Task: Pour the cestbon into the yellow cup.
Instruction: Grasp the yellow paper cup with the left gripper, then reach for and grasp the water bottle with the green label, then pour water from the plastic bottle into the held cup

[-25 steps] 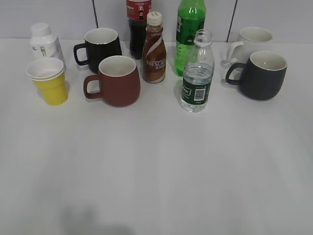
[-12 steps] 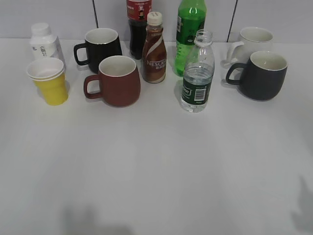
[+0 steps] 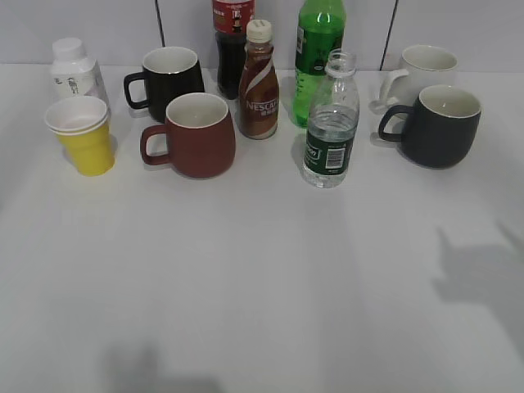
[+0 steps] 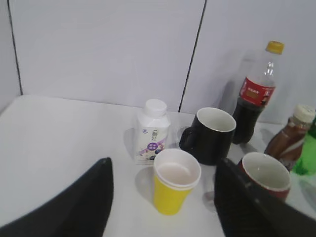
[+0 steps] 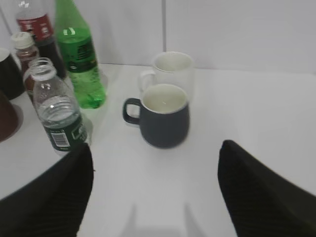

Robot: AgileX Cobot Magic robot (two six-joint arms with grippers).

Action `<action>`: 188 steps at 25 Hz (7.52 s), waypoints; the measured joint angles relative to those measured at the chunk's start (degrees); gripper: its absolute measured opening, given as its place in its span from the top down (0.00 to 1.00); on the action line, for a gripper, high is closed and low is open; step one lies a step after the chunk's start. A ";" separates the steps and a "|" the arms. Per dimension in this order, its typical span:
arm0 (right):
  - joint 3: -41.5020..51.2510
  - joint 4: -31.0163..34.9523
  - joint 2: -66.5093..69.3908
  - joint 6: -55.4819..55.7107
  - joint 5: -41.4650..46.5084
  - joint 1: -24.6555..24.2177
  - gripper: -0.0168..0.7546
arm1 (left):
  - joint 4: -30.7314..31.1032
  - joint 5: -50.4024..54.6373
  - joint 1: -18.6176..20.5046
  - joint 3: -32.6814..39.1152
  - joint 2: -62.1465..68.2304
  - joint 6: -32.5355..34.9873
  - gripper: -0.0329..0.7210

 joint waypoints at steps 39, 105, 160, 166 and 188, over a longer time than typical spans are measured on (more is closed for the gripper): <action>0.11 -12.17 56.90 6.73 -61.46 6.34 0.22 | 3.16 -83.26 -11.52 16.89 71.79 0.02 0.21; 0.11 -33.13 60.86 12.96 -65.52 6.34 0.22 | 3.52 -87.46 -10.01 2.34 84.19 5.34 0.50; -19.45 -39.21 87.62 -0.33 -81.00 6.64 0.35 | 37.64 -81.21 -24.42 -0.94 73.98 -2.30 0.51; -22.41 -43.81 84.94 -7.68 -77.52 6.64 0.35 | 36.98 -76.04 -24.42 -1.77 74.03 -3.85 0.51; -22.54 -48.71 80.38 -36.64 -70.30 6.64 0.35 | 45.71 -65.79 -27.51 -9.89 78.38 -11.72 0.51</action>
